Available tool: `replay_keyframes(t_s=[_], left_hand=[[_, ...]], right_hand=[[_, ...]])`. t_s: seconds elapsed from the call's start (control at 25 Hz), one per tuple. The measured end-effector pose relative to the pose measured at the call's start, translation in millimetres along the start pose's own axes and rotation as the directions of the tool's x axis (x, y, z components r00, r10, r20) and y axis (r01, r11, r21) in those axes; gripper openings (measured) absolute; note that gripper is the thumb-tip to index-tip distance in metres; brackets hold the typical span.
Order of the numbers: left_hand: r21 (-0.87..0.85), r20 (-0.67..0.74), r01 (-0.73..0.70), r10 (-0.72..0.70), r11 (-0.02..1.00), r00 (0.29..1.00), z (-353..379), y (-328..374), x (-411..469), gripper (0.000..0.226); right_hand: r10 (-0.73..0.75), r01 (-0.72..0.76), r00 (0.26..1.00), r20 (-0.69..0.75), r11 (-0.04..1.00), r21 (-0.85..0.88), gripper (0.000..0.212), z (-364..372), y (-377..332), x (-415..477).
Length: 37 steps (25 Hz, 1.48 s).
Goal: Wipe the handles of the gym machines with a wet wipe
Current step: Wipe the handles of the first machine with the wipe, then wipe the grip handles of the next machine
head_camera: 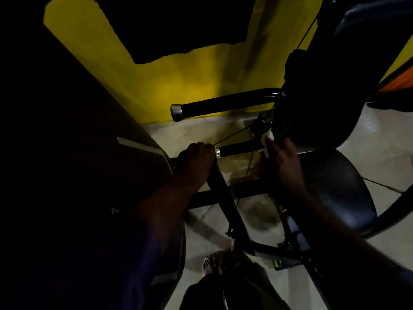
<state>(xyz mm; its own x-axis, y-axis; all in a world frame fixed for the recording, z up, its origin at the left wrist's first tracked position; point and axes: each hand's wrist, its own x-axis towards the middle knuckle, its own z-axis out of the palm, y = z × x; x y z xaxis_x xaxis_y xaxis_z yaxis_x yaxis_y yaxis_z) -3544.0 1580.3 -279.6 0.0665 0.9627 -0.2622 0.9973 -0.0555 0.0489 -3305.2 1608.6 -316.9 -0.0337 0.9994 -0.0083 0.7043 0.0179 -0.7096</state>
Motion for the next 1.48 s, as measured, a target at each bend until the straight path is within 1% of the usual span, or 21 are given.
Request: replay_keyframes(t_s=[0.04, 0.16, 0.2, 0.24, 0.32, 0.36, 0.44, 0.52, 0.64, 0.72, 0.8, 0.88, 0.92, 1.0, 1.08, 1.12, 1.2, 1.24, 1.32, 1.4, 1.48], left_hand=[[0.026, 0.014, 0.001, -0.001, 1.000, 1.000, 2, 4, 1, 0.034], [0.123, -0.008, -0.001, 0.002, 0.992, 1.000, -1, 4, 2, 0.044], [0.122, 0.034, -0.008, 0.003, 0.992, 0.999, -5, 5, 3, 0.053], [0.091, 0.064, -0.049, 0.043, 0.995, 0.997, -2, 5, 7, 0.065], [-0.043, 0.090, -0.087, 0.090, 0.995, 0.992, 10, 7, 13, 0.076], [-0.098, 0.081, -0.085, 0.093, 0.991, 0.992, 16, 13, 12, 0.075], [-0.219, -0.015, -0.077, 0.076, 0.973, 0.997, 30, 26, 9, 0.066], [-0.330, -0.079, -0.058, 0.034, 0.942, 0.996, 39, 30, 9, 0.059], [-0.356, -0.104, -0.061, 0.026, 0.933, 0.994, 41, 24, 15, 0.053], [-0.350, -0.075, -0.030, 0.004, 0.936, 0.997, 39, 23, 21, 0.051], [-0.300, -0.080, -0.017, -0.007, 0.954, 0.997, 38, 23, 25, 0.047], [-0.216, -0.038, -0.002, -0.006, 0.976, 0.999, 36, 26, 29, 0.051], [-0.150, -0.002, 0.004, -0.004, 0.989, 1.000, 33, 27, 31, 0.056], [-0.064, 0.093, 0.004, 0.002, 0.998, 0.996, 24, 33, 37, 0.057], [-0.079, 0.201, -0.014, 0.029, 0.997, 0.979, 13, 38, 43, 0.055], [-0.111, 0.234, -0.038, 0.063, 0.993, 0.970, 7, 40, 46, 0.056], [-0.234, 0.258, -0.071, 0.133, 0.970, 0.957, -3, 49, 47, 0.059], [-0.343, 0.245, -0.046, 0.136, 0.938, 0.960, -9, 58, 45, 0.059], [-0.533, 0.178, 0.007, 0.104, 0.846, 0.978, -22, 79, 35, 0.056], [-0.639, 0.082, -0.008, 0.078, 0.769, 0.994, -36, 100, 24, 0.048], [-0.757, 0.086, 0.027, 0.058, 0.653, 0.995, -50, 116, 16, 0.037]], right_hand=[[0.005, -0.005, 1.000, -0.002, 1.000, -0.029, 0.026, 13, -3, -8], [-0.223, 0.221, 0.969, 0.109, 0.975, 0.032, 0.026, 46, -26, -24], [-0.149, 0.139, 0.985, 0.091, 0.985, 0.106, 0.024, 40, -25, -23], [0.009, -0.005, 0.999, -0.047, 0.996, 0.089, 0.024, 34, -9, -19], [0.345, -0.306, 0.874, -0.341, 0.938, 0.165, 0.029, 20, 19, -17], [0.499, -0.401, 0.782, -0.372, 0.861, 0.312, 0.032, 18, 29, -15], [0.665, -0.410, 0.726, -0.176, 0.625, 0.665, 0.030, 30, 26, -2], [0.692, -0.391, 0.722, 0.025, 0.377, 0.840, 0.028, 52, 5, 9], [0.527, -0.438, 0.808, 0.263, 0.240, 0.866, 0.023, 73, -48, -15], [0.447, -0.567, 0.769, 0.456, 0.149, 0.810, 0.028, 65, -53, -24], [0.482, -0.563, 0.736, 0.475, 0.045, 0.825, 0.029, 40, -33, -9], [0.547, -0.385, 0.740, 0.391, -0.133, 0.914, 0.020, 12, -6, 11], [0.588, -0.332, 0.734, 0.341, -0.127, 0.935, 0.029, 8, 2, 18], [0.610, -0.383, 0.729, 0.311, -0.013, 0.924, 0.032, 14, 8, 27], [0.564, -0.539, 0.721, 0.403, 0.091, 0.838, 0.025, 17, 1, 30], [0.525, -0.623, 0.693, 0.494, 0.090, 0.777, 0.025, 13, -1, 31], [0.463, -0.690, 0.643, 0.610, 0.004, 0.724, 0.027, -4, 4, 28], [0.445, -0.693, 0.651, 0.615, 0.018, 0.721, 0.023, -14, 10, 25], [0.418, -0.667, 0.693, 0.587, 0.064, 0.742, 0.012, -32, 17, 14], [0.395, -0.611, 0.742, 0.541, 0.068, 0.789, 0.027, -56, 16, -3], [0.428, -0.565, 0.763, 0.483, 0.080, 0.821, 0.029, -84, 13, -21]])
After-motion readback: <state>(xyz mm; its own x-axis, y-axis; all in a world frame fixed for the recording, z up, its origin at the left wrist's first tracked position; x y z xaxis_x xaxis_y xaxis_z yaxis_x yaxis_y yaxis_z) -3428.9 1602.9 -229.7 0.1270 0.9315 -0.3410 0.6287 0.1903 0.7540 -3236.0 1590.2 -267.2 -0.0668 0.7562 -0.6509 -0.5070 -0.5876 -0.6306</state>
